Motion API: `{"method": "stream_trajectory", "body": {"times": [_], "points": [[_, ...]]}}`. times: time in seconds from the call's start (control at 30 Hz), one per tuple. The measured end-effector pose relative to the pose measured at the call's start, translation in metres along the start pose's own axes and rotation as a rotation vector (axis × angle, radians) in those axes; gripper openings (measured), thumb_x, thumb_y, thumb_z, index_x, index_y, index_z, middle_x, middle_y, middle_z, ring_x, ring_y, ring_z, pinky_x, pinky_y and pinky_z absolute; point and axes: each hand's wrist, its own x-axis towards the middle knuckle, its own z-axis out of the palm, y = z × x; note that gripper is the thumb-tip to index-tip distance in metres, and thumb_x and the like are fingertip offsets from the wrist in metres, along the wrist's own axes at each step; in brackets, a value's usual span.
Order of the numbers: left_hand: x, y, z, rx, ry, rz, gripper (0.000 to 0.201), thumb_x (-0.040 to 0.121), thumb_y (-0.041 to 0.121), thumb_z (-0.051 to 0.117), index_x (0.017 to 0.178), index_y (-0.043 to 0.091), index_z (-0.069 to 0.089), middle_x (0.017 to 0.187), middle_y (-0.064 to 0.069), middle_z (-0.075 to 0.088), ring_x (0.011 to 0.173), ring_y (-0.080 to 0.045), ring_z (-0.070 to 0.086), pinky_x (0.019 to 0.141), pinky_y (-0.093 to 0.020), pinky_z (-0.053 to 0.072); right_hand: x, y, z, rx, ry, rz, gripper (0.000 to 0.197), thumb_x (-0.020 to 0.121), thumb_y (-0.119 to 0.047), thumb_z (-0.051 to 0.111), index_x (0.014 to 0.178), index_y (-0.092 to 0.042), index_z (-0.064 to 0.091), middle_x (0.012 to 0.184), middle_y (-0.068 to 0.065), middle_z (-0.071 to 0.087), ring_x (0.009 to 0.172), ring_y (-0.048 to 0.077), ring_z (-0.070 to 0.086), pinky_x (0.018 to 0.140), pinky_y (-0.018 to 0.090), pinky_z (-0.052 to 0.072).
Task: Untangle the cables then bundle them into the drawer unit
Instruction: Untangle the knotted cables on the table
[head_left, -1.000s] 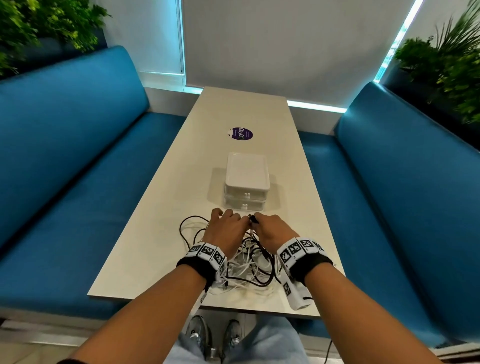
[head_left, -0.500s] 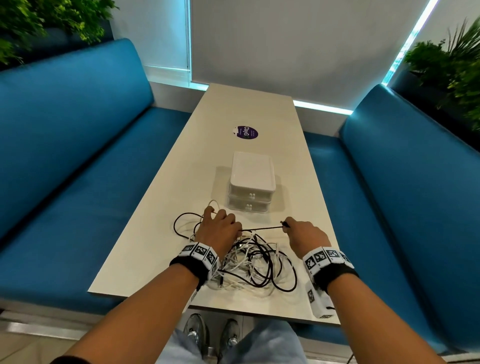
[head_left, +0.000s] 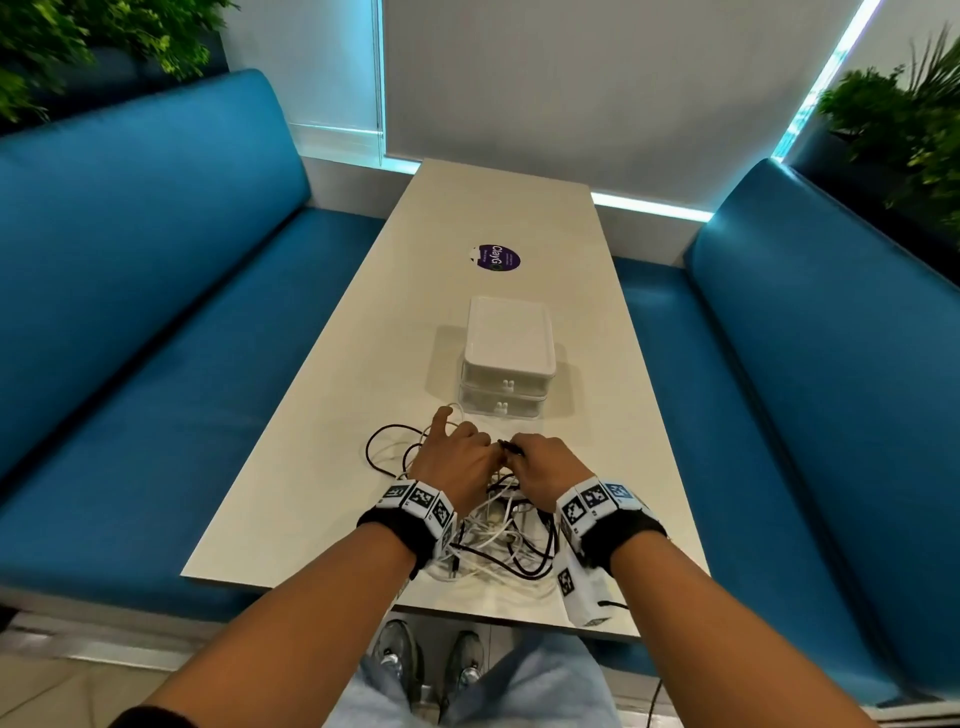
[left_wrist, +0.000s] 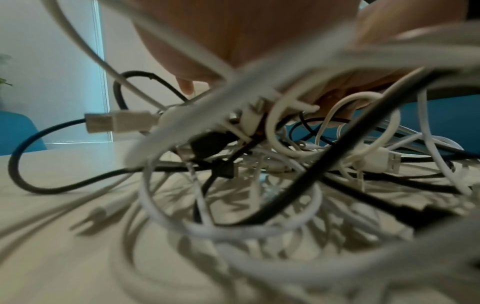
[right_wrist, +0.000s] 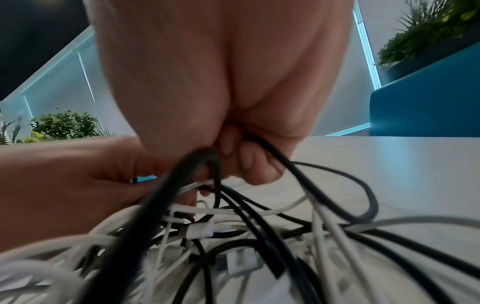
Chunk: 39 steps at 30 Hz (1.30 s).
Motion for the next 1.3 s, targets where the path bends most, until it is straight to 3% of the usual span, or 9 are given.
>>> {"method": "stream_trajectory", "body": {"times": [0.1,0.2,0.47,0.6,0.77,0.93,1.1,1.2,1.3], "points": [[-0.002,-0.004,0.002,-0.026,0.026,0.002,0.019,0.096,0.030,0.045,0.108,0.028,0.059,0.103,0.006,0.066,0.117,-0.019,0.052,0.115,-0.054,0.010,0.002,0.001,-0.004,0.020,0.001,-0.025,0.021,0.101,-0.029,0.048,0.098,-0.012,0.061,0.099,0.013,0.067,0.090,0.030,0.060,0.068,0.032,0.040],[-0.002,-0.008,0.002,-0.032,0.045,-0.024,0.028,0.100,0.041,0.039,0.105,0.027,0.063,0.101,0.006,0.068,0.114,-0.020,0.053,0.114,-0.056,0.011,0.001,0.009,-0.011,-0.020,0.027,-0.041,0.020,0.098,-0.032,0.052,0.100,-0.015,0.063,0.097,0.013,0.069,0.090,0.032,0.062,0.074,0.037,0.049],[-0.004,-0.020,0.007,-0.030,0.000,-0.036,0.028,0.101,0.038,0.041,0.110,0.035,0.067,0.104,0.011,0.067,0.116,-0.020,0.049,0.113,-0.057,0.007,-0.025,0.056,-0.035,-0.238,0.123,0.205,0.024,0.100,-0.041,0.043,0.114,-0.026,0.057,0.098,0.008,0.065,0.083,0.030,0.063,0.074,0.038,0.055],[-0.002,-0.009,0.007,-0.004,0.019,-0.025,0.026,0.099,0.033,0.043,0.110,0.032,0.067,0.103,0.008,0.067,0.114,-0.022,0.051,0.112,-0.058,0.006,-0.026,0.048,-0.020,-0.054,0.137,0.209,0.044,0.102,-0.037,0.039,0.142,-0.020,0.031,0.109,0.017,0.064,0.097,0.036,0.063,0.075,0.037,0.048],[-0.002,-0.006,0.004,0.020,0.000,-0.023,0.024,0.097,0.030,0.046,0.112,0.032,0.065,0.104,0.006,0.066,0.115,-0.024,0.050,0.113,-0.059,0.006,-0.018,0.021,-0.015,0.088,0.186,0.020,0.027,0.103,-0.037,0.038,0.110,-0.016,0.054,0.095,0.015,0.068,0.089,0.037,0.062,0.075,0.043,0.050],[-0.003,-0.005,0.003,0.021,0.029,-0.021,0.025,0.095,0.027,0.049,0.117,0.031,0.061,0.102,0.006,0.065,0.114,-0.023,0.051,0.111,-0.057,0.010,-0.005,0.002,-0.008,0.055,0.046,-0.097,0.024,0.100,-0.019,0.046,0.113,-0.013,0.064,0.110,0.011,0.069,0.103,0.029,0.062,0.084,0.032,0.047],[0.001,-0.003,0.001,0.015,0.016,0.000,0.021,0.089,0.015,0.051,0.103,0.023,0.064,0.102,0.002,0.064,0.115,-0.019,0.054,0.117,-0.055,0.007,0.003,-0.003,-0.009,-0.045,-0.025,-0.096,0.025,0.099,-0.030,0.050,0.102,-0.009,0.063,0.104,0.014,0.068,0.097,0.031,0.061,0.079,0.035,0.046],[0.003,-0.005,0.005,0.008,0.021,0.019,0.017,0.092,0.028,0.050,0.095,0.025,0.066,0.092,0.004,0.067,0.105,-0.019,0.059,0.116,-0.054,0.003,0.003,0.002,-0.015,-0.155,-0.015,-0.098,0.021,0.097,-0.034,0.050,0.103,-0.016,0.061,0.100,0.013,0.068,0.093,0.032,0.063,0.076,0.037,0.050],[0.003,-0.015,0.011,0.018,0.021,0.009,0.024,0.094,0.038,0.049,0.100,0.026,0.068,0.095,0.006,0.069,0.108,-0.019,0.056,0.113,-0.055,0.004,-0.002,0.018,-0.028,-0.236,0.041,-0.033,0.021,0.097,-0.040,0.048,0.105,-0.024,0.058,0.098,0.009,0.066,0.088,0.032,0.063,0.075,0.042,0.053]]}}
